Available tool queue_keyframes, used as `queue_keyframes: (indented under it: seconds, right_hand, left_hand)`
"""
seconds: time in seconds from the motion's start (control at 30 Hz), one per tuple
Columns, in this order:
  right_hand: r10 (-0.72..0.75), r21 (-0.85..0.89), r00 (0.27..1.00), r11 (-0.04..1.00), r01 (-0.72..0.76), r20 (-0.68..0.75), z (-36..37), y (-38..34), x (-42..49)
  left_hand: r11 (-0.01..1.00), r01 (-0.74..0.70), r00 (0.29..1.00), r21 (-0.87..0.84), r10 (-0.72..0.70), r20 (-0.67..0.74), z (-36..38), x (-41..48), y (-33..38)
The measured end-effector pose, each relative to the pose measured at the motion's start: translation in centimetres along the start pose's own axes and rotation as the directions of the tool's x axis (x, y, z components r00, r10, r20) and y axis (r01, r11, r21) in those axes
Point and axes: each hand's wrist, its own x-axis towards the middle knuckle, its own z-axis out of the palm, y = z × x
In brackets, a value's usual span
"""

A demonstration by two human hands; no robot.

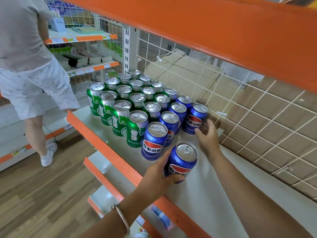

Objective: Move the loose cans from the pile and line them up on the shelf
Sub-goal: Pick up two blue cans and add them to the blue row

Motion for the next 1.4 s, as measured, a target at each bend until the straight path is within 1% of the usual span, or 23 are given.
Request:
queue_keyframes:
  seconds: [0.03,0.07,0.1,0.13,0.17,0.2,0.23,0.27,0.33,0.37,0.43,0.5,0.63,0.77,0.83,0.93,1.03,1.13,1.27,1.4]
  right_hand:
    - [0.016,0.003,0.997,1.0,-0.016,0.078,-0.9,-0.5,-1.0]
    - [0.046,0.018,0.977,0.999,-0.051,0.209,-1.8,-0.9,-2.0]
    - [0.07,0.05,0.922,0.994,-0.096,0.38,-2.9,-1.3,-3.3]
    - [0.074,0.077,0.831,0.987,-0.139,0.552,-3.8,-1.6,-4.4]
    - [0.061,0.074,0.73,0.986,-0.151,0.68,-4.5,-2.0,-5.5]
    - [0.054,0.051,0.664,0.989,-0.138,0.746,-4.9,-2.4,-6.3]
    - [0.054,0.02,0.651,0.994,-0.105,0.757,-5.0,-2.5,-6.8]
    - [0.047,0.004,0.687,0.997,-0.072,0.725,-4.8,-2.5,-7.0]
    - [0.011,-0.027,0.812,1.0,0.006,0.583,-3.9,-2.2,-7.1]
    - [-0.012,-0.025,0.859,0.999,0.029,0.512,-3.5,-2.0,-6.9]
    - [-0.022,0.034,0.915,0.999,0.009,0.403,-2.7,-1.5,-6.5]
    - [-0.028,0.076,0.94,0.997,0.003,0.34,-2.3,-1.1,-6.0]
    - [-0.027,0.052,0.969,0.999,0.014,0.246,-2.0,-0.6,-4.1]
    - [-0.056,0.02,0.988,0.998,0.054,0.143,-1.4,-0.2,-2.3]
    - [-0.05,0.016,0.99,0.999,0.048,0.131,-1.1,0.0,-1.6]
    - [-0.046,0.04,0.986,0.998,0.04,0.162,-0.9,0.1,-1.0]
    - [-0.094,0.051,0.985,0.995,0.087,0.145,-0.5,0.0,-1.3]
    - [-0.116,0.034,0.987,0.993,0.113,0.111,-0.1,0.0,-1.6]
    - [-0.086,0.023,0.991,0.996,0.084,0.099,0.5,-0.3,-2.1]
    - [0.021,0.007,0.998,1.0,-0.022,0.055,1.3,-0.4,-3.0]
  left_hand:
    - [1.0,0.004,1.0,-0.012,-0.004,0.002,0.0,0.4,0.0]
    - [1.0,0.001,1.0,-0.011,-0.001,0.005,0.1,0.8,0.1]
    - [1.0,0.002,1.0,-0.01,-0.002,0.012,0.2,1.3,0.1]
    - [1.0,0.008,1.0,-0.011,-0.008,0.015,0.3,1.8,0.0]
    - [1.0,0.014,1.0,-0.01,-0.014,0.019,0.4,2.1,0.0]
    - [1.0,0.015,1.0,-0.006,-0.015,0.022,0.5,2.4,0.2]
    - [1.0,0.016,1.0,0.011,-0.016,0.021,0.6,2.7,0.3]
    - [0.999,0.016,1.0,0.034,-0.016,0.016,0.7,2.9,0.5]
    - [0.998,0.012,1.0,0.055,-0.01,-0.023,1.0,3.2,0.7]
    - [0.997,0.02,0.998,0.068,-0.017,-0.053,1.1,3.1,0.5]
    - [0.991,0.047,0.996,0.127,-0.036,-0.083,1.5,3.0,0.0]
    - [0.976,0.063,0.996,0.209,-0.049,-0.074,1.7,2.6,-0.4]
    - [0.961,0.128,0.989,0.245,-0.106,-0.101,1.5,2.6,-1.0]
    - [0.961,0.186,0.977,0.204,-0.161,-0.137,1.3,2.9,-1.2]
    - [0.958,0.177,0.981,0.225,-0.154,-0.119,1.3,3.0,-1.2]
    - [0.946,0.157,0.987,0.283,-0.142,-0.072,1.3,2.8,-0.9]
    - [0.918,0.132,0.99,0.374,-0.138,-0.01,1.5,2.7,-0.9]
    - [0.909,0.13,0.987,0.396,-0.155,0.031,1.3,2.9,-0.8]
    - [0.91,0.183,0.974,0.372,-0.218,0.055,0.8,3.5,-0.5]
    - [0.919,0.097,0.982,0.381,-0.151,0.114,0.9,4.0,0.0]
